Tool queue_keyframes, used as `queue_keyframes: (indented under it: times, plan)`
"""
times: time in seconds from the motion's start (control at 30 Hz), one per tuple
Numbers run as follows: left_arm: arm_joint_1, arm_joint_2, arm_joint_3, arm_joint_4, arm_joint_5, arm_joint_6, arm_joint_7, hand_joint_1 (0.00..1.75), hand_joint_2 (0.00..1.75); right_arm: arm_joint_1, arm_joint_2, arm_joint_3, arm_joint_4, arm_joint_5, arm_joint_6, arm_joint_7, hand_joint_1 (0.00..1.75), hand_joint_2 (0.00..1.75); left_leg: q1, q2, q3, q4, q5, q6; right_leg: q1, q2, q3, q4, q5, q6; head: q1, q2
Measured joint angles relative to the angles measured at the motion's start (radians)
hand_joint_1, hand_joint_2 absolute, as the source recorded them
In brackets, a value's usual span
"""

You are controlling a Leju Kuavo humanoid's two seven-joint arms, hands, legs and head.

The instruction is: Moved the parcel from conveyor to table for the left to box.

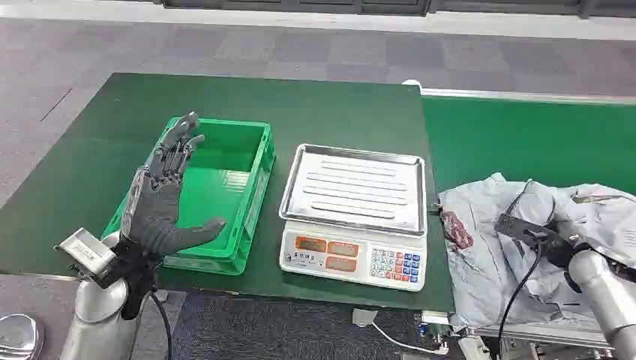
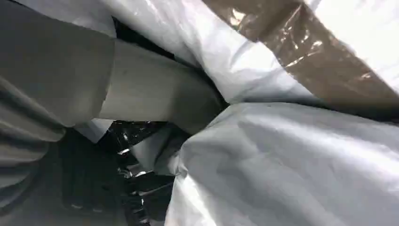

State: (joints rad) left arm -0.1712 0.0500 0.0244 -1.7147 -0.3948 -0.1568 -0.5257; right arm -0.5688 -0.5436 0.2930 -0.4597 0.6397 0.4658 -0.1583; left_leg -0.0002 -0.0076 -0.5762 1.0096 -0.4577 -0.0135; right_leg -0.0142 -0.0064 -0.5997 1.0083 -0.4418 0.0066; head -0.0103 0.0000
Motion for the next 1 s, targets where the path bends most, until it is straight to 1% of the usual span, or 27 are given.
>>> queue_keyframes:
  times: [0.3,0.53,0.73,0.93,1.0]
  plan:
    - [0.000,-0.004,-0.001,0.000,0.000,0.000,0.000,0.00,1.75,0.005,0.002,0.000,0.000,-0.002,-0.009,0.000,1.75,1.75,0.000,0.000,0.000,0.000,0.000,0.000,0.000,0.000,0.000,0.000,0.000,0.000,0.000,0.000]
    - [0.002,-0.004,-0.002,0.000,0.000,0.000,0.005,0.00,1.75,0.004,0.006,0.000,0.000,-0.003,-0.103,-0.002,1.75,1.75,0.000,0.000,-0.001,0.000,0.000,0.000,-0.001,0.000,0.000,0.000,0.000,0.000,0.000,0.000]
    - [0.006,-0.004,-0.002,-0.001,0.008,-0.004,0.011,0.00,1.75,-0.047,0.006,0.000,0.000,0.000,-0.122,0.005,1.75,1.75,-0.001,0.001,-0.003,0.000,0.001,0.002,-0.003,0.001,-0.002,0.000,0.002,0.001,0.000,0.000]
    - [0.008,-0.004,-0.002,-0.003,0.008,-0.007,0.011,0.00,1.75,-0.129,-0.002,0.000,0.000,0.004,-0.128,0.008,1.75,1.75,-0.001,0.001,-0.004,0.000,0.002,0.002,-0.003,0.001,-0.004,0.000,0.003,0.002,0.000,0.000]
    - [0.010,-0.004,-0.002,-0.003,0.008,-0.008,0.011,0.00,1.75,-0.138,-0.003,0.000,0.000,0.005,-0.131,0.008,1.75,1.75,-0.001,0.000,-0.005,0.000,0.002,0.002,-0.003,0.001,-0.004,0.000,0.003,0.002,0.000,0.000]
